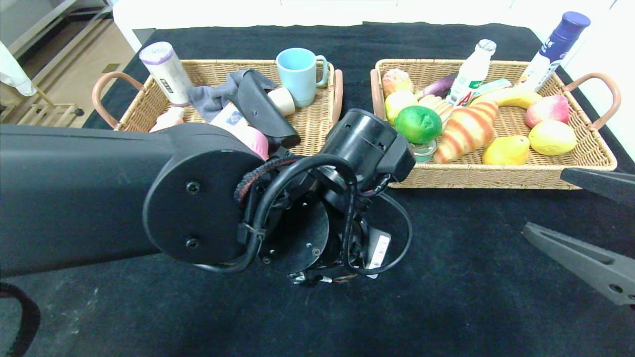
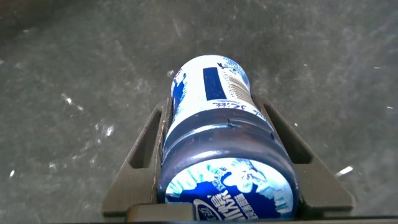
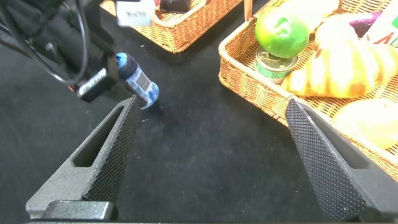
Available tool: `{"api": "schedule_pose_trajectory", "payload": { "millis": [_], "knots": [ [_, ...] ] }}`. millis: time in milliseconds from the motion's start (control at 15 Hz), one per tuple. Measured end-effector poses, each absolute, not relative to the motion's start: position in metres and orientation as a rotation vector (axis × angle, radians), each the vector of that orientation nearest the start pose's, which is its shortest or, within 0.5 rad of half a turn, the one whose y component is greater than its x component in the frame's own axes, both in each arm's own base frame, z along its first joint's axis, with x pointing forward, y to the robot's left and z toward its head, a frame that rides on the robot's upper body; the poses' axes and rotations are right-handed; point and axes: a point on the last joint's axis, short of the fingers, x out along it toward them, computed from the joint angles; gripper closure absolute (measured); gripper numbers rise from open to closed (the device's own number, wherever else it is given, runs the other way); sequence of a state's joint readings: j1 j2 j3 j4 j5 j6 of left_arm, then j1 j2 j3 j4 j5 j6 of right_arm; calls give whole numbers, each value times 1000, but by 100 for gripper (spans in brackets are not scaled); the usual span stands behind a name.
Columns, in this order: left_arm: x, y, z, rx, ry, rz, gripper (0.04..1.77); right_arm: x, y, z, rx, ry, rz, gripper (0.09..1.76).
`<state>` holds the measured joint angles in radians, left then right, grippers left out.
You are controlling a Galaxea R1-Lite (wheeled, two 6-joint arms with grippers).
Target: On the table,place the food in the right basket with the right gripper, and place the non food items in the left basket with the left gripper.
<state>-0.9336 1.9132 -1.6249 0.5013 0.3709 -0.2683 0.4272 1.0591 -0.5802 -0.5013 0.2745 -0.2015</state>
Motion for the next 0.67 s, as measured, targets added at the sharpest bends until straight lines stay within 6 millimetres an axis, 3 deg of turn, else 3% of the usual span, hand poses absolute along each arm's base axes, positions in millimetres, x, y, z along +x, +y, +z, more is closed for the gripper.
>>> {"api": "schedule_pose_trajectory", "payload": {
  "millis": [667],
  "knots": [
    [223,-291,224,256,712,-437,93,137,69,244,-195,-57,700,14]
  ]
}}
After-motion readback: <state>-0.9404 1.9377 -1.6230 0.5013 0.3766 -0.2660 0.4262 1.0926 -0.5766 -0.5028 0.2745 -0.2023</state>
